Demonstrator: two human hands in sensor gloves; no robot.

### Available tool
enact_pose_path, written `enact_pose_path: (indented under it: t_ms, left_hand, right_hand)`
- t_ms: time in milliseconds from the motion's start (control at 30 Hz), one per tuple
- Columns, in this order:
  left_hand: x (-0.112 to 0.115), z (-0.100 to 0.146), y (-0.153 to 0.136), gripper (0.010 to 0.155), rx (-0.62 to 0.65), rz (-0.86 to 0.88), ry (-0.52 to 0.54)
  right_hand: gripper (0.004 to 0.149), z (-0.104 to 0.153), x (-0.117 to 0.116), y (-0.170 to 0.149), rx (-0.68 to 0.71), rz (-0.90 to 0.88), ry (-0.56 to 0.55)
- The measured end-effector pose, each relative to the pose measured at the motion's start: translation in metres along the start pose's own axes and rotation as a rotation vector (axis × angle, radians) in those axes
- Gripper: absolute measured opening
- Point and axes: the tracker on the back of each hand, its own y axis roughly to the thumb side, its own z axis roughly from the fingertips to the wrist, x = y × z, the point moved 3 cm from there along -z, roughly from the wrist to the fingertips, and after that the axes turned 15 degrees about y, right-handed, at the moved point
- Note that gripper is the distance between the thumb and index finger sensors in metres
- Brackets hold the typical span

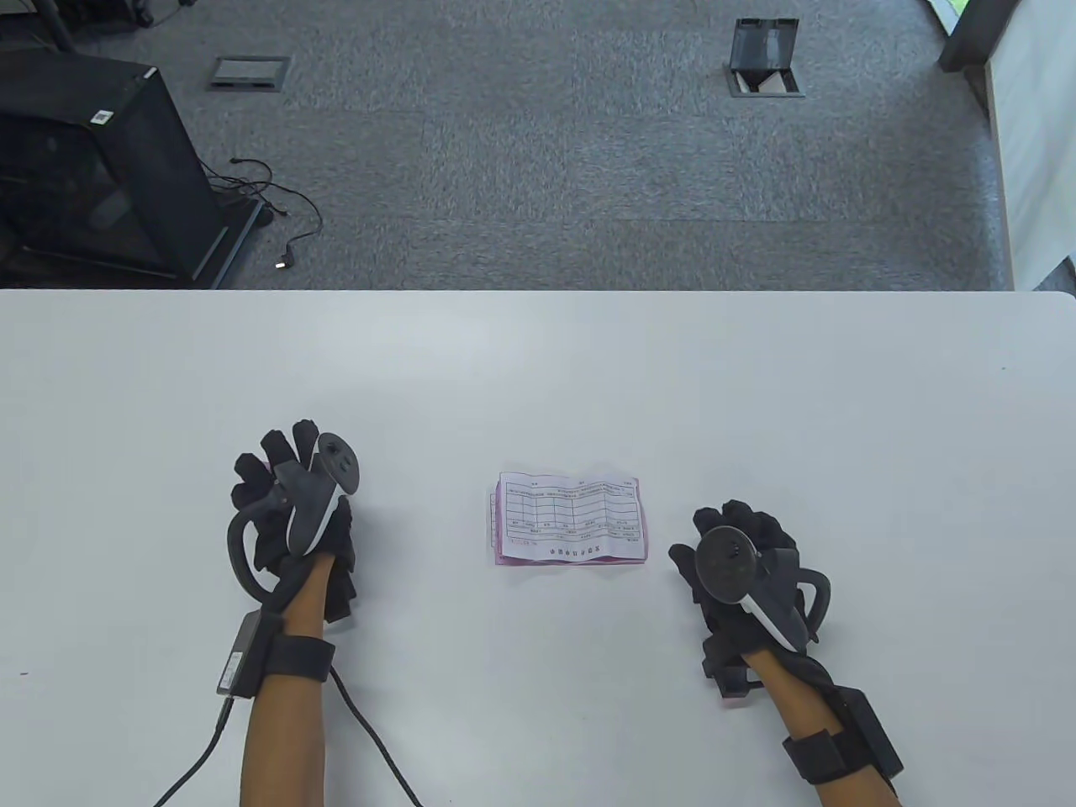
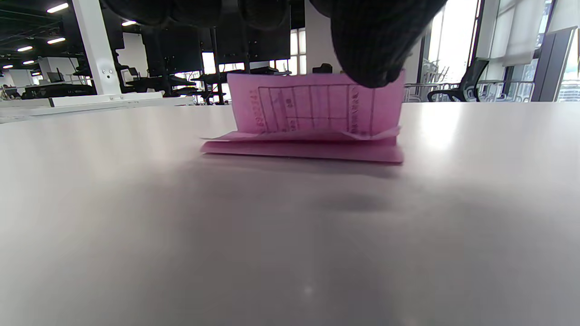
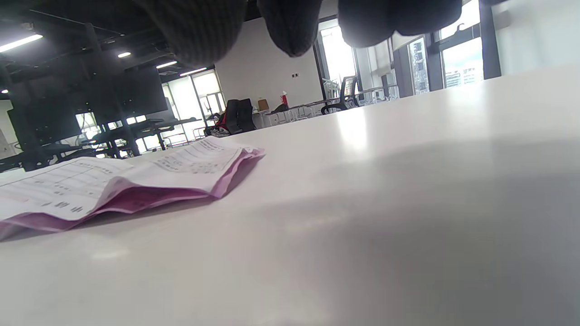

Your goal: Unfold folded invoices and stack

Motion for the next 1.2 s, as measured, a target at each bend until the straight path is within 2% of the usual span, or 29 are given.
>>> enact_pose_path:
  t_ms: [100, 167, 267, 367, 467, 533, 567, 800, 967, 1133, 1200]
  left_hand:
    - [0.012, -0.013, -0.007, 0.077, -0.015, 0.008, -0.013]
    - [0.014, -0.018, -0.009, 0.079, -0.013, -0.073, 0.032]
    - [0.015, -0.022, -0.005, 0.078, 0.056, -0.121, 0.058]
    - [0.015, -0.024, -0.004, 0.068, 0.046, -0.129, 0.022]
    - [0.016, -0.024, -0.002, 0.050, 0.050, -0.117, 0.021]
    - [0.010, -0.021, -0.003, 0.041, 0.042, -0.117, 0.073]
    - [0.007, -0.021, -0.004, 0.041, 0.039, -0.105, 0.098]
    - [-0.029, -0.006, -0.007, 0.041, 0.106, 0.167, 0.194]
    - [-0.065, 0.022, 0.002, 0.041, 0.173, 0.372, 0.263]
    - [-0.090, 0.058, 0.016, 0.041, 0.248, 0.585, 0.231]
    - [-0.096, 0.076, 0.024, 0.041, 0.275, 0.668, 0.188]
  right_hand:
    - [0.061, 0.008, -0.007, -0.013, 0.011, -0.041, 0.011]
    - [0.061, 0.008, -0.010, -0.019, 0.004, -0.050, 0.030]
    - [0.061, 0.008, -0.009, -0.020, 0.000, -0.039, 0.019]
    - [0.061, 0.008, -0.015, -0.016, 0.022, -0.042, 0.052]
    - [0.061, 0.009, -0.017, -0.012, 0.038, -0.024, 0.057]
    - [0.061, 0.010, -0.016, -0.011, 0.041, -0.028, 0.048]
    - [0.061, 0.010, -0.016, -0.012, 0.041, -0.030, 0.047]
    - [0.060, 0.010, -0.017, -0.009, 0.054, -0.076, 0.066]
    - [0.061, 0.014, -0.015, 0.001, 0.108, -0.162, 0.077]
    - [0.065, 0.017, -0.013, 0.015, 0.178, -0.252, 0.101]
    - [0.069, 0.018, -0.011, 0.022, 0.210, -0.307, 0.121]
